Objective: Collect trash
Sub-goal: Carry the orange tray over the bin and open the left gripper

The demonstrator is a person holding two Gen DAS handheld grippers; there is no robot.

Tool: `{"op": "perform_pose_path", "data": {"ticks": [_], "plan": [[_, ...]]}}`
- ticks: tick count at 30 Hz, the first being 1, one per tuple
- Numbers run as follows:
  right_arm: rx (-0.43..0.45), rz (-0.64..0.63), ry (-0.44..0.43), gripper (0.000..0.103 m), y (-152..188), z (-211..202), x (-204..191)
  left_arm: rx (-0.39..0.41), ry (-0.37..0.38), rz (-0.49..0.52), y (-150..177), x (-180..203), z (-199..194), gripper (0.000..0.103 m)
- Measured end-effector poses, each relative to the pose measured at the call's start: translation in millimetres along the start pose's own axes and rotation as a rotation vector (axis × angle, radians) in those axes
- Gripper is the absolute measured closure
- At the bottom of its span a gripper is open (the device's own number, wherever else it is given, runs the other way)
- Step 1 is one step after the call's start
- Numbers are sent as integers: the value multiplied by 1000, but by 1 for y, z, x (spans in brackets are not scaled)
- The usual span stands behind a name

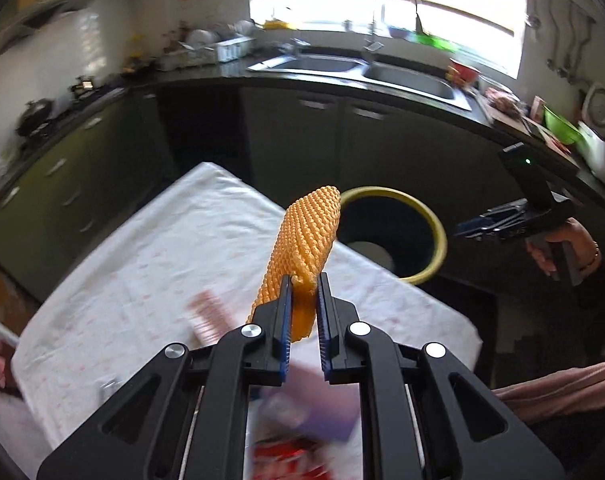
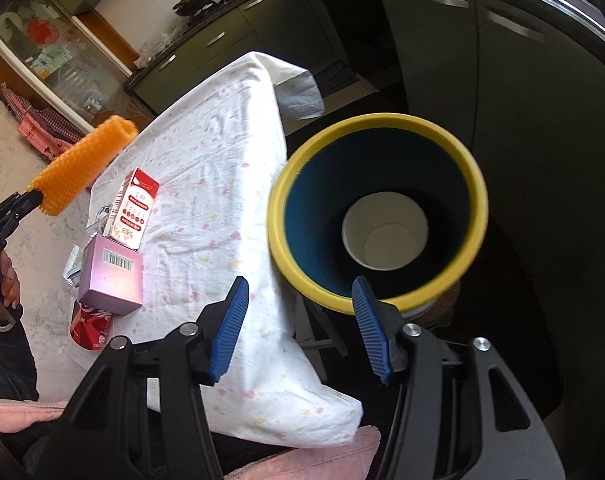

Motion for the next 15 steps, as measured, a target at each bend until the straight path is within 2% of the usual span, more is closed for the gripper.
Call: {"op": "perform_pose_path", "data": {"ticks": [5,8,11,12,13,15], "plan": [[29,38,17,51,14,-17,33,-117,75,103,-43,55,69,91],[40,69,14,49,21,-26,53,-220,111,164,-62,88,119,90],[51,95,13,48,26,-33,69,-287,96,194,-70,110,160,84],[55,103,11,47,27,-34,74,-293,85,203,-73,114,169,76],[57,107,9,47,28,-35,76,-295,70,210,-76,118,177,58],[60,116,5,46,30,-35,80,-288,31,220,-83,124,189,37]]}}
Point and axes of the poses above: each gripper's, at about its wrist camera, not at the fingertips, and z roughly the way its jaws point, x to its right, y to its underside, the point moved 3 cm from there along z, roughly the way its jaws point, and after that the axes turned 7 degrees about z, right-handed, at the moved point
